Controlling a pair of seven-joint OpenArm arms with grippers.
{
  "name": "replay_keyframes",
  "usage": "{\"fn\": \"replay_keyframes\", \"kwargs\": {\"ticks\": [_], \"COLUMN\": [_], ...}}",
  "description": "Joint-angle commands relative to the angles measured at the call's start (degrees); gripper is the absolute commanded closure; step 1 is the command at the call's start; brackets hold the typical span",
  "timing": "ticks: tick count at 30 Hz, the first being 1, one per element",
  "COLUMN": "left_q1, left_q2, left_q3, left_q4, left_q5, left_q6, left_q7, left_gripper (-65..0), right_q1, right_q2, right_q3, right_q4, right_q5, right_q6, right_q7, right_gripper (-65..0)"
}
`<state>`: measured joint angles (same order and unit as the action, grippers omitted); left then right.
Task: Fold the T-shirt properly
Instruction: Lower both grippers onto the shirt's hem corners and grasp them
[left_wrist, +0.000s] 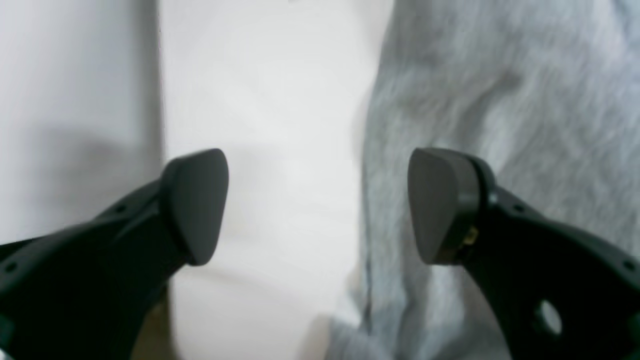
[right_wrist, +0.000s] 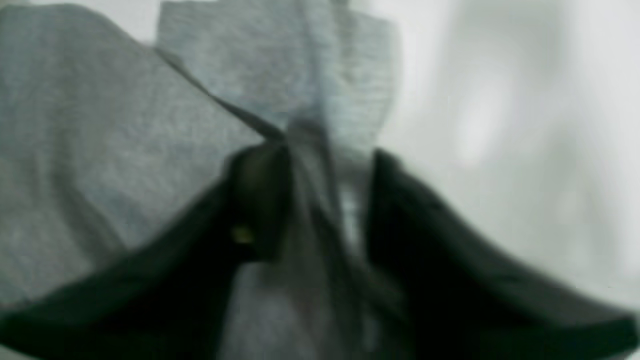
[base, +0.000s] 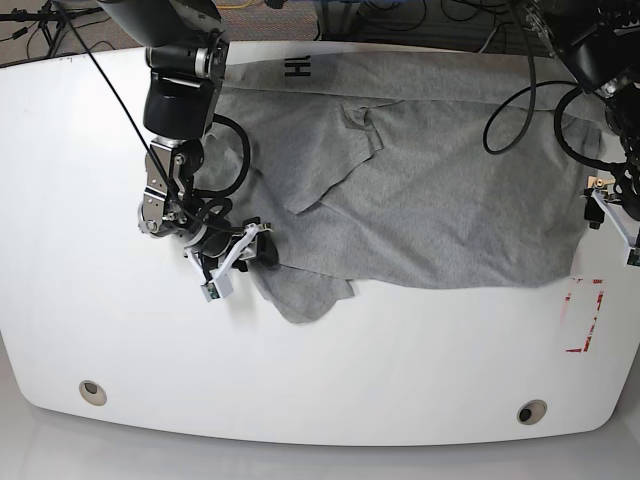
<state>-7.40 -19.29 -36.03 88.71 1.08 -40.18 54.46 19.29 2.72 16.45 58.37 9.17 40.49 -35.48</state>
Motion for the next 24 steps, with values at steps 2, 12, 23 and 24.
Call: {"fn": "replay_keyframes", "kwargs": {"ticks": [2,12,23,24], "left_q1": [-2.76,-11.37,-17.88,-18.14], "left_q2": [-2.29,-3.08,-2.82,-2.73], "left_q3": [-0.32,-0.14,-0.14,-0.14], "left_q4": [-5.85,-25.98,-38.29,-38.73], "left_q5": [0.1,0.1,-0.25,-0.25], "left_q6": [0.18,0.58,1.46,1.46], "left_q7": [-4.3,-15.2,-18.72,-18.72], "left_gripper": [-52.5,-52.9,-52.9,-52.9], "right_q1": [1.06,0.97,0.71,0.71], "right_q2": [1.37,2.95,2.95,2.95], "right_q3": [0.04,-0.05,-0.05,-0.05], "right_q4": [0.4,0.4,0.4,0.4], "right_q5": [-1.04,-1.04,-1.04,-1.04], "right_q6": [-0.49,-0.49,-0.49,-0.49], "right_q7": [-1.57,-1.75,-1.75,-1.75], "right_gripper": [-4.9,-1.7,-1.6,-1.6]}}
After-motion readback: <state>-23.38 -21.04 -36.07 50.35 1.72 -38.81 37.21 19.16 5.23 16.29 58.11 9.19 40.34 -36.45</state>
